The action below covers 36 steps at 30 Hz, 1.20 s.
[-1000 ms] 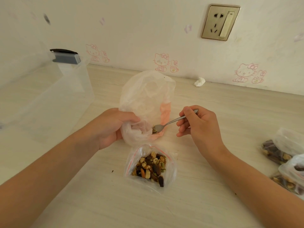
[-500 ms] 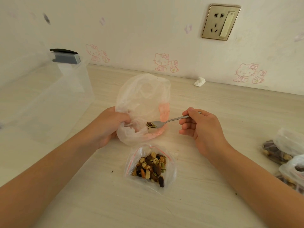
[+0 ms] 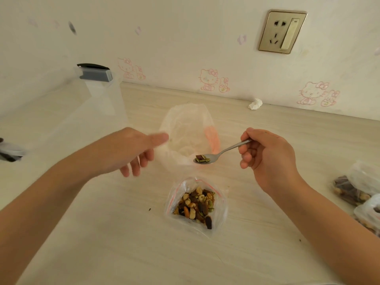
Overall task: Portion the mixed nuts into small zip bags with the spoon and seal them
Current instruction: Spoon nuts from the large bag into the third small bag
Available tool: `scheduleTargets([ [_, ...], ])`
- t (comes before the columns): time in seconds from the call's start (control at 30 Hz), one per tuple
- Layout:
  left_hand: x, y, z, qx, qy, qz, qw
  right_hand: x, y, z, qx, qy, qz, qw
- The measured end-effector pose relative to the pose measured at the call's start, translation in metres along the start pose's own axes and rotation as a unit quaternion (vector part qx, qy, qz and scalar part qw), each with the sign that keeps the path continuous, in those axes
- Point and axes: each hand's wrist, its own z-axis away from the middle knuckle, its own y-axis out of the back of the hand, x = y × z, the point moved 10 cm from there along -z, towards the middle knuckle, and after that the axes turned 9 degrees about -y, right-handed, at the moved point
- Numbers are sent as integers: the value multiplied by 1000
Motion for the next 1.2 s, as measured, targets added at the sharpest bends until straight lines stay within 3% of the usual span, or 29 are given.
scheduleTargets([
  [0.07, 8, -32, 23, -136, -14, -63, 989, 1, -6, 5, -13, -2, 2, 1000],
  [0.13, 11, -62, 37, -218, -19, -131, 967, 1, -13, 10, -28, -1, 9, 1000],
  [0.2, 18, -79, 35, -222, -36, -145, 964, 1, -18, 14, -44, 4, 13, 999],
  [0.3, 29, -86, 26, -192, -44, -67, 978, -5, -26, 21, -79, 28, 17, 996],
  [0.37, 30, -89, 22, -195, -30, -12, 980, -17, -32, 30, -115, 90, 52, 988],
  [0.5, 26, -92, 20, -205, 5, 48, 978, -41, -58, 75, -196, 318, 234, 898],
  [0.6, 22, -94, 18, -214, 13, 57, 975, -45, -59, 82, -185, 364, 271, 872],
  [0.7, 21, -95, 17, -226, 5, 52, 973, -49, -50, 74, -160, 347, 222, 897],
  [0.8, 23, -91, 19, -241, 0, 39, 970, -57, -23, 55, -83, 303, 113, 943],
  [0.93, 0, -73, 14, -248, 94, 49, 963, -50, -3, 27, 7, 225, 87, 970],
  [1.07, -31, -56, 6, -201, 157, 60, 965, -30, -15, 17, -22, 204, 166, 965],
  [1.2, -36, -51, -9, -102, 135, 96, 981, -14, -29, 16, -71, 194, 226, 952],
])
